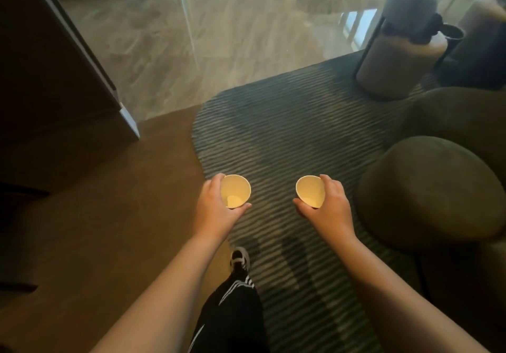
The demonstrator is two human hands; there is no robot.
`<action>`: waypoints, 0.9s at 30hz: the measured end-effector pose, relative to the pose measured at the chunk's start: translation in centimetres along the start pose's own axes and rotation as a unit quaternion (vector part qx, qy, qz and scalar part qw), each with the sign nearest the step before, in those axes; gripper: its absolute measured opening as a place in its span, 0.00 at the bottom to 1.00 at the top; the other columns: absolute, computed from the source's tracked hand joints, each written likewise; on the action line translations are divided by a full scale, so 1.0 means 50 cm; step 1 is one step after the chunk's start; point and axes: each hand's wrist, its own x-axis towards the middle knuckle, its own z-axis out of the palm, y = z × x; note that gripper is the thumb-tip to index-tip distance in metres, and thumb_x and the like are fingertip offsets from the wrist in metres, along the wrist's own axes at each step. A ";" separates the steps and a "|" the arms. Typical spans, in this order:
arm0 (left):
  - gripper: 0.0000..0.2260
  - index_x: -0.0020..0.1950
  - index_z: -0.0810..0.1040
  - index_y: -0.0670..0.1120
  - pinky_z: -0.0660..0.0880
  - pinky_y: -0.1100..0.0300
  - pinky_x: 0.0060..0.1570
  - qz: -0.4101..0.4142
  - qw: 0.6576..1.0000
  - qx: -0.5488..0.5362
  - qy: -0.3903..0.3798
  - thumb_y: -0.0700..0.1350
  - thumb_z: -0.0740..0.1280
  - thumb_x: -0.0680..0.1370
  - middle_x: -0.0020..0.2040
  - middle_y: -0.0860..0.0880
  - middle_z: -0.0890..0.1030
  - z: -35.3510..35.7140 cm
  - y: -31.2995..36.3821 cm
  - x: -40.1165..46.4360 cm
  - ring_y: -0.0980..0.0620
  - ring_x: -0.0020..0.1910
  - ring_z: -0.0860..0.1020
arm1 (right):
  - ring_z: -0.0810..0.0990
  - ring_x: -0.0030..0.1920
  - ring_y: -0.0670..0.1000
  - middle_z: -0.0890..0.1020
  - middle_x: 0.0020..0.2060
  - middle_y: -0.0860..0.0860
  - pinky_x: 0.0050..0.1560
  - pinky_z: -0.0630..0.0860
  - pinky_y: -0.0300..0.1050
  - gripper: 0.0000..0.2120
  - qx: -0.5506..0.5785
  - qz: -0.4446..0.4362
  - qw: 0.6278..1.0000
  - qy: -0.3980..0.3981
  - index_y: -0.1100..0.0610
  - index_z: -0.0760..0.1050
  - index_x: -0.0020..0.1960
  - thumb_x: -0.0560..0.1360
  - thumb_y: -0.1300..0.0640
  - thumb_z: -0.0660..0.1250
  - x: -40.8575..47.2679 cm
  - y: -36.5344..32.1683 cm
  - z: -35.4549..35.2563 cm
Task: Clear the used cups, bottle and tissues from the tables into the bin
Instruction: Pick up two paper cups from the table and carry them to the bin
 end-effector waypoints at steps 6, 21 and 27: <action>0.35 0.68 0.68 0.47 0.68 0.60 0.53 0.026 0.999 0.003 -0.045 0.54 0.78 0.65 0.62 0.48 0.72 -0.014 0.053 0.354 0.49 0.58 0.72 | 0.70 0.62 0.50 0.68 0.65 0.51 0.59 0.66 0.40 0.40 0.015 0.029 0.999 0.033 0.57 0.60 0.73 0.68 0.46 0.74 0.315 -0.100 -0.006; 0.37 0.66 0.69 0.44 0.64 0.64 0.49 0.063 0.995 -0.010 -0.077 0.52 0.80 0.63 0.60 0.45 0.74 0.222 0.240 1.084 0.46 0.55 0.74 | 0.73 0.58 0.53 0.71 0.62 0.55 0.55 0.69 0.41 0.40 0.010 0.066 0.992 0.103 0.59 0.63 0.71 0.66 0.47 0.76 1.028 -0.096 -0.049; 0.36 0.65 0.70 0.45 0.64 0.66 0.48 0.072 0.993 -0.021 -0.094 0.52 0.80 0.61 0.58 0.47 0.74 0.326 0.382 1.411 0.48 0.54 0.74 | 0.72 0.62 0.53 0.70 0.64 0.53 0.60 0.67 0.42 0.41 0.011 0.066 0.993 0.094 0.59 0.62 0.72 0.66 0.46 0.75 1.389 -0.104 -0.121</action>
